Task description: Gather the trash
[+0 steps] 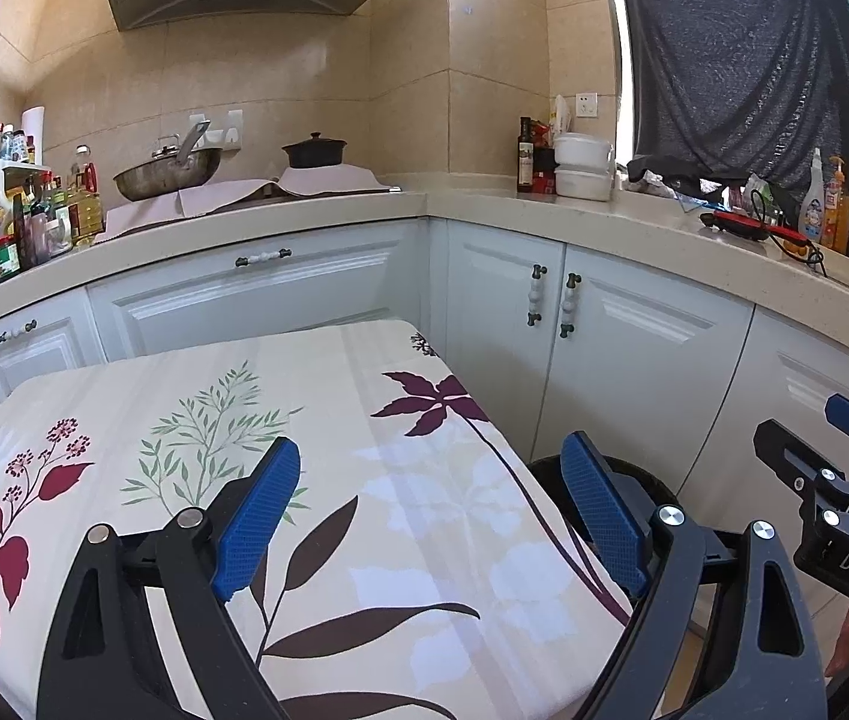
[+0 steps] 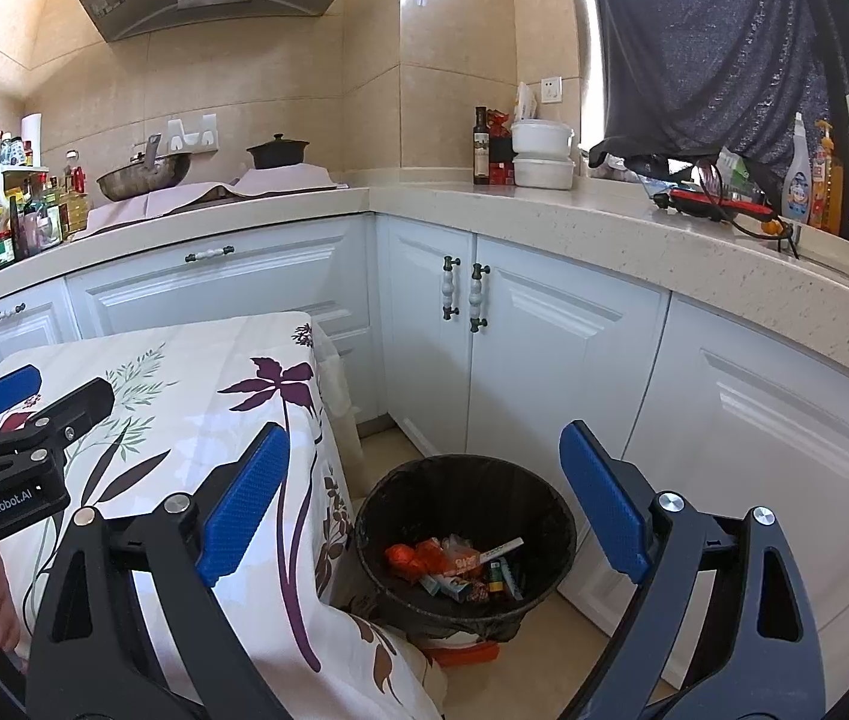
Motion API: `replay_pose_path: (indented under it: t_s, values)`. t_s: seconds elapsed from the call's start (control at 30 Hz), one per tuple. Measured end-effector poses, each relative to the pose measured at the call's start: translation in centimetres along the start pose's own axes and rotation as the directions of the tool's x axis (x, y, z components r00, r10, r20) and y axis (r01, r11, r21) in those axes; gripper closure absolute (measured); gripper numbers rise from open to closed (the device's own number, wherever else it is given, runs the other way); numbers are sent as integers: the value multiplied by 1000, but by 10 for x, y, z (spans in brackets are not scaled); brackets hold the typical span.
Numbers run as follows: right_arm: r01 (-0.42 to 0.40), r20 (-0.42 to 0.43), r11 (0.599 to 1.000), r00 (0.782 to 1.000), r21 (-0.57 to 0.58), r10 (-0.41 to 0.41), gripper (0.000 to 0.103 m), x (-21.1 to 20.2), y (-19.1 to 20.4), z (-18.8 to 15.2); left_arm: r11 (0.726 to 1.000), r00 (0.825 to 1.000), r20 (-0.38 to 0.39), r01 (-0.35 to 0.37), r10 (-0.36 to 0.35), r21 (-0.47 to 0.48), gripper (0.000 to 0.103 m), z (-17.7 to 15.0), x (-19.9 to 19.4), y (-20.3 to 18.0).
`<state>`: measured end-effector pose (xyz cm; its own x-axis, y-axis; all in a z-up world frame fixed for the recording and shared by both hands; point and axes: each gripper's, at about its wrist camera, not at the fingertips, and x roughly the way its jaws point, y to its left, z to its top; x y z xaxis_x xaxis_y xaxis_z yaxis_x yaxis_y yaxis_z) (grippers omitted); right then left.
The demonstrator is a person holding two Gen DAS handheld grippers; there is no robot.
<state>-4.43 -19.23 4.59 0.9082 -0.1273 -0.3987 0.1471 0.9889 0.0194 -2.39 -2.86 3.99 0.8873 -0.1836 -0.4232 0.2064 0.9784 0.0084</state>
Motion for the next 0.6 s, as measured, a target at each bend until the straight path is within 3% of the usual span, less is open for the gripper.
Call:
replay_pose_path:
  t_s: [0.6]
  values:
    - [1, 1, 1000, 1000, 0, -1, 13, 0, -1, -2, 1000, 1000, 2, 2, -2, -9, 17, 1, -2, 0]
